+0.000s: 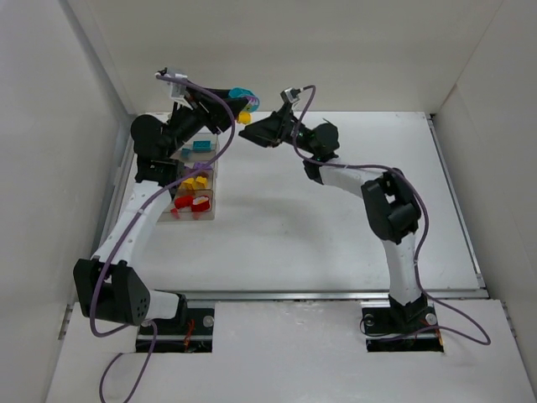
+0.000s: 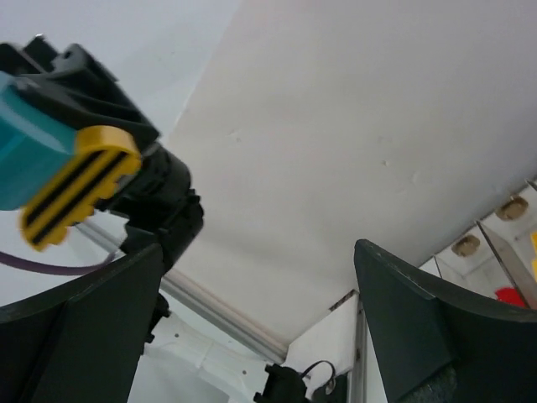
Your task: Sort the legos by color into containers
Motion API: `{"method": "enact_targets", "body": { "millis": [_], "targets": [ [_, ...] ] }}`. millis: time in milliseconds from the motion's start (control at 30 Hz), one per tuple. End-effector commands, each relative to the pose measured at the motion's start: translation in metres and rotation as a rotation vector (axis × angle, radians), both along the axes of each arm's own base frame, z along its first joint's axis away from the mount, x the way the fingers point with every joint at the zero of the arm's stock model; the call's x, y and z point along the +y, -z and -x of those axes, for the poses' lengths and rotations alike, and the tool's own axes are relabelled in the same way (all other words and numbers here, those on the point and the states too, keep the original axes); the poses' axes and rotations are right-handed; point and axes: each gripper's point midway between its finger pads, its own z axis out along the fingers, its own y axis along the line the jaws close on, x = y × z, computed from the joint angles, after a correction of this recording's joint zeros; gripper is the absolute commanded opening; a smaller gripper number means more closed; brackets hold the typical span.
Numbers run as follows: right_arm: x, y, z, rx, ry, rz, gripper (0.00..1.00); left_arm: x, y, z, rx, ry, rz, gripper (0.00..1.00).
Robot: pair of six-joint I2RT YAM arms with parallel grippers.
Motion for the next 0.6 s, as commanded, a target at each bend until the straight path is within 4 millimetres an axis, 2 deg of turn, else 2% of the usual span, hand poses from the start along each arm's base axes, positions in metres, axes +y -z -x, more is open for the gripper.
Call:
{"method": "enact_targets", "body": {
  "millis": [0,33,67,100,133,167,200,233,267,300,333,367,400,433,467,500,533,567],
  "targets": [
    [-0.04,-0.116,0.074,-0.517,0.01,-0.264,1.0,-0.003,-0.026,0.021,-0.138,0.035,0.005,0.0],
    [-0.035,-0.107,0.065,-0.479,0.051,-0.192,1.0,0.0,-0.031,0.019,-0.184,-0.007,-0.02,0.0],
    [-0.041,-0.13,0.07,-0.634,0.176,-0.135,1.0,0.002,-0.019,0.009,-0.139,-0.039,-0.045,0.0],
    [-0.028,-0.097,0.041,-0.475,0.217,0.081,1.0,0.008,-0.026,0.001,-0.144,-0.098,-0.046,0.0],
    [-0.035,-0.092,0.017,-0.436,0.367,0.193,1.0,0.011,-0.022,-0.002,-0.141,-0.13,-0.071,0.0],
    [-0.039,-0.081,0.007,-0.424,0.46,0.312,1.0,0.013,-0.02,-0.006,-0.148,-0.155,-0.101,0.0],
    [-0.061,-0.078,0.0,-0.442,0.586,0.446,1.0,0.016,-0.007,-0.014,-0.147,-0.191,-0.163,0.0],
    [-0.073,-0.078,-0.001,-0.448,0.621,0.469,1.0,0.018,-0.007,-0.012,-0.159,-0.202,-0.187,0.0],
    [-0.085,-0.062,-0.002,-0.415,0.635,0.504,1.0,0.016,-0.007,-0.007,-0.175,-0.202,-0.208,0.0],
    [-0.099,-0.072,0.001,-0.419,0.672,0.507,1.0,0.016,0.006,-0.01,-0.154,-0.207,-0.241,0.0],
    [-0.108,-0.051,-0.003,-0.357,0.68,0.593,1.0,0.019,0.009,-0.009,-0.191,-0.226,-0.282,0.0],
    [-0.113,-0.044,-0.007,-0.352,0.701,0.645,1.0,0.016,0.008,-0.005,-0.215,-0.226,-0.302,0.0],
    [-0.117,-0.051,-0.008,-0.377,0.717,0.675,1.0,0.018,0.01,-0.004,-0.237,-0.238,-0.33,0.0],
    [-0.122,-0.043,-0.009,-0.385,0.719,0.743,1.0,0.014,0.019,-0.004,-0.234,-0.231,-0.372,0.0],
    [-0.116,-0.049,-0.002,-0.416,0.695,0.743,1.0,0.013,0.022,-0.003,-0.306,-0.249,-0.446,0.0],
    [-0.116,-0.071,0.001,-0.458,0.701,0.718,1.0,0.006,0.025,0.004,-0.344,-0.234,-0.49,0.0],
    [-0.114,-0.077,0.002,-0.463,0.689,0.714,1.0,0.003,0.035,0.006,-0.349,-0.232,-0.549,0.0],
    [-0.113,-0.074,0.004,-0.443,0.661,0.739,1.0,0.004,0.05,0.003,-0.358,-0.262,-0.612,0.0]
  ]
}}
